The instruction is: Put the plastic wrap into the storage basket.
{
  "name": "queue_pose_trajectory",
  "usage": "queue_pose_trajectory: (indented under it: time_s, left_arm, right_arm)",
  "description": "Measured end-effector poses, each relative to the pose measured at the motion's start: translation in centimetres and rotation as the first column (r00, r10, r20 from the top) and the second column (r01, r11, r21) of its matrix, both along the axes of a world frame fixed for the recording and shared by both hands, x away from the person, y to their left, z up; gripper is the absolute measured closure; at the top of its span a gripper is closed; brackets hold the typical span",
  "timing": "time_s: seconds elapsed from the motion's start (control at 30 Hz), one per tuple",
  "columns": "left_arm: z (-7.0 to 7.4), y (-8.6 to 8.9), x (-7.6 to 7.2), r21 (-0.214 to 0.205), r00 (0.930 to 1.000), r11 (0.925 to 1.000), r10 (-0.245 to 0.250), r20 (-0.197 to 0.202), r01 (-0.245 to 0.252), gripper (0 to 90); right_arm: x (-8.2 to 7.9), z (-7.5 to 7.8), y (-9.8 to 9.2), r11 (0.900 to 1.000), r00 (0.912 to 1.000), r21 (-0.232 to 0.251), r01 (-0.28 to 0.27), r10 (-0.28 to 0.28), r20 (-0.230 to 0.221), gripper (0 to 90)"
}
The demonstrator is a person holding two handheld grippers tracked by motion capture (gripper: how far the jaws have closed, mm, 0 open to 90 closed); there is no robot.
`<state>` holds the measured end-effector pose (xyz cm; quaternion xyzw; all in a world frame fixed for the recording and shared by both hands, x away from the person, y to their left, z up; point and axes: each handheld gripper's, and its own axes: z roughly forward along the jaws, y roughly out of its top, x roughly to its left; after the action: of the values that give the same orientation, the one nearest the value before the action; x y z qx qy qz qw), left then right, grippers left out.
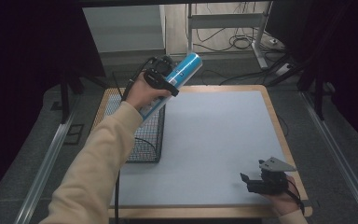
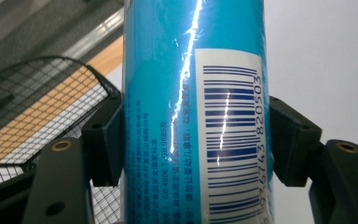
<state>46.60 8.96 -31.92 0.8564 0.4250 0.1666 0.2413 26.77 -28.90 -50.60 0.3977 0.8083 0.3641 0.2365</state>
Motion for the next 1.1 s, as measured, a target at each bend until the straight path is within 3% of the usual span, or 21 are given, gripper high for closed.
queue_pose_trajectory:
  time_s: [0.4, 0.5, 1.0, 1.1]
  left_arm:
    - [-2.2, 2.1, 1.3, 0.022, 0.9983, 0.9984, 0.053, -0.026, -0.052, 31.6]
    - [-2.4, 2.6, 1.4, 0.027, 0.9966, 0.9963, 0.082, -0.012, -0.082, 31.6]
    - [-4.9, 4.6, 2.3, 0.039, 0.9920, 0.9927, 0.116, -0.050, -0.114, 31.6]
    - [-5.4, 4.9, 2.6, 0.049, 0.9917, 0.9915, 0.123, -0.039, -0.121, 31.6]
  right_arm:
    - [0.1, -0.1, 0.0, 1.0000, 1.0000, -0.005, 0.001, -0.001, -0.006, 13.7]
    - [0.1, -0.2, 0.1, 1.0000, 1.0000, -0.004, 0.002, -0.002, -0.007, 13.7]
    - [0.1, -0.2, 0.0, 1.0000, 1.0000, -0.008, 0.003, -0.004, -0.007, 13.7]
    - [0.1, -0.2, 0.0, 1.0000, 1.0000, -0.008, 0.005, -0.005, -0.008, 13.7]
